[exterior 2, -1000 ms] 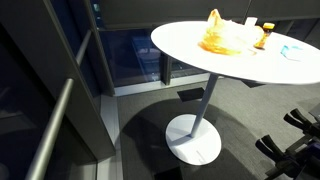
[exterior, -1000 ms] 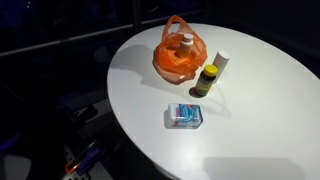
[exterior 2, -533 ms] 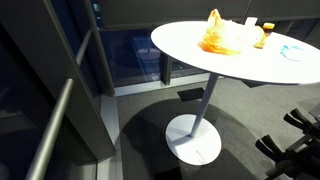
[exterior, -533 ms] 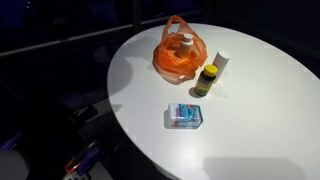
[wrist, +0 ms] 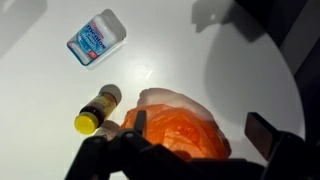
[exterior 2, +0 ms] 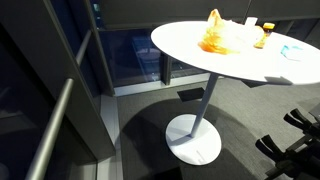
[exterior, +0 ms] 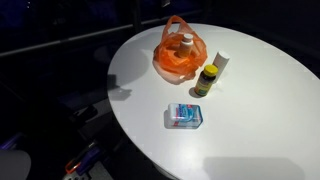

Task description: Remove the orange and white bottle from the plastic bag and put it on the table

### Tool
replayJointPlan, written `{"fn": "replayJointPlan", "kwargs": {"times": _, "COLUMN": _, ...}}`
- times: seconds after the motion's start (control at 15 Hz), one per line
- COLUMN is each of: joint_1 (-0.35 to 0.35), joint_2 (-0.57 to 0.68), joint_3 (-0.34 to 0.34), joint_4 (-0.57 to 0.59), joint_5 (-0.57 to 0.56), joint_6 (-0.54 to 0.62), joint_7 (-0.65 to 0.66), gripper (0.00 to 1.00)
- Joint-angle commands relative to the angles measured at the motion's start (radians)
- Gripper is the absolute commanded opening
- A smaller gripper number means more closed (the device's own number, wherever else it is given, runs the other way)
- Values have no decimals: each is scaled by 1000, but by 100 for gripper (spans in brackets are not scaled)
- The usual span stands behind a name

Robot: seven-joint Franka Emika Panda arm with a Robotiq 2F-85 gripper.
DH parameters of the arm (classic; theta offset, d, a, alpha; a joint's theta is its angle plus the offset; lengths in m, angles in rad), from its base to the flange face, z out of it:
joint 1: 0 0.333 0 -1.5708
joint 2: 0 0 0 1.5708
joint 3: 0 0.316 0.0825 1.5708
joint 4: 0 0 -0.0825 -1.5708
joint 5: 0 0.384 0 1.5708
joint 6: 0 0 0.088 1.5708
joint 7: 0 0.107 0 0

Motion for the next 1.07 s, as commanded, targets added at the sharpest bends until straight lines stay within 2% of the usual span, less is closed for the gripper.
{"fn": "replayJointPlan", "kwargs": {"times": 0.0, "joint_1": -7, "joint_2": 1, "joint_3": 6, "joint_4": 2, "joint_5": 2, "joint_6": -2, "joint_7": -1, "gripper": 100}}
{"fn": "replayJointPlan", "kwargs": {"times": 0.4, "joint_1": -13, "joint_2": 31, "joint_3": 5, "joint_4": 22, "joint_5": 13, "joint_6": 30, "joint_7": 36, "gripper": 100}}
{"fn": "replayJointPlan", "kwargs": {"times": 1.0, "joint_1": -3, "joint_2": 164, "joint_3": 27, "joint_4": 54, "joint_5": 96, "joint_6": 312, "joint_7": 173, "gripper": 100}}
